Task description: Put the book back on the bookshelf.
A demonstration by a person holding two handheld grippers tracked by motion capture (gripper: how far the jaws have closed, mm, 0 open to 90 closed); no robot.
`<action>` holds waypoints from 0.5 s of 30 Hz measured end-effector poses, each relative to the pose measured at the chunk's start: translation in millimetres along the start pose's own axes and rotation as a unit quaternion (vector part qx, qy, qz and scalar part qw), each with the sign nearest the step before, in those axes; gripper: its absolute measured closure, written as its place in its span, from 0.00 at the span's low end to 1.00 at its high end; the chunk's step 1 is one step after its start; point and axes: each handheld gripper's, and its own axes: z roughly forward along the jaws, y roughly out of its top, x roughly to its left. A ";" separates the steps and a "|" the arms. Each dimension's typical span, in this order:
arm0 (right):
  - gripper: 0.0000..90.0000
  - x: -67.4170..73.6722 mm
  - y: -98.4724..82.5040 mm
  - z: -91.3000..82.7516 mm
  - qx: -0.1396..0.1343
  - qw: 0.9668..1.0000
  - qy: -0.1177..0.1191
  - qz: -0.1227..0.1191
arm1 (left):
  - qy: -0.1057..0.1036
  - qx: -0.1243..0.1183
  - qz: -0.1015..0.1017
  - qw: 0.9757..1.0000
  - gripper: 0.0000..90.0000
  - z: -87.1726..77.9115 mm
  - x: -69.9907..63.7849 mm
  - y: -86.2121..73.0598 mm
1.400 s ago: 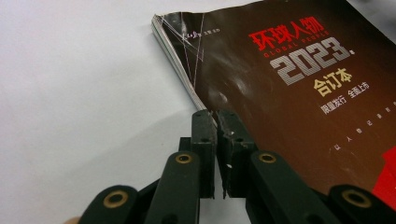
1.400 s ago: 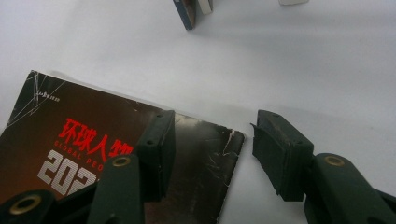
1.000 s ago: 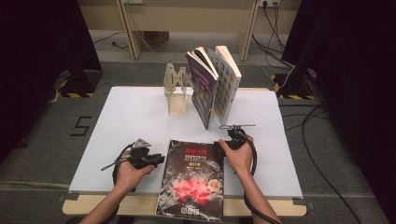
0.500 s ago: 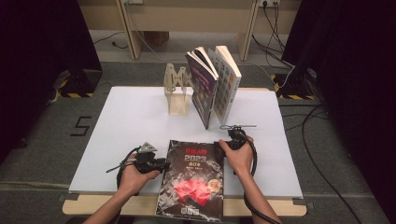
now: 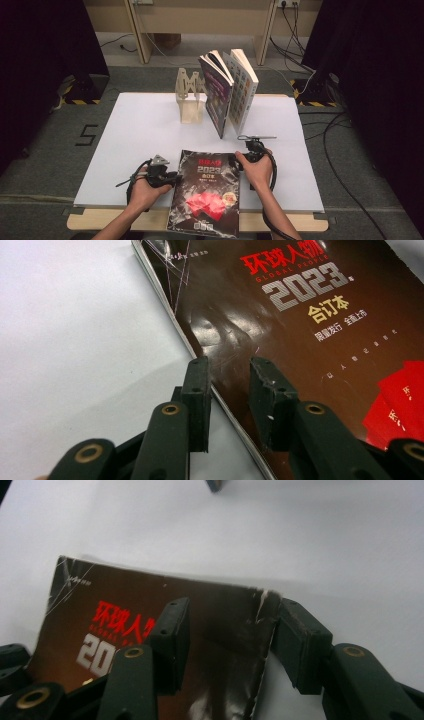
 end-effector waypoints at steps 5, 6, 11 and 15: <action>0.59 1.2 -0.4 -1.1 0.009 1.000 -0.001 -0.004 | 0.001 -0.002 -0.002 1.000 0.77 -0.1 -0.4 -0.5; 0.60 1.3 -0.6 -1.2 0.010 1.000 -0.002 -0.004 | 0.001 -0.002 -0.003 1.000 0.78 -0.1 -0.2 -0.6; 0.67 0.7 -2.1 -2.7 0.016 1.000 -0.006 -0.007 | 0.001 -0.001 -0.002 1.000 0.78 -0.1 0.0 -0.4; 0.68 -2.2 -3.2 -4.2 0.022 1.000 0.004 -0.004 | 0.003 -0.003 -0.001 1.000 0.78 -0.1 -0.6 -1.0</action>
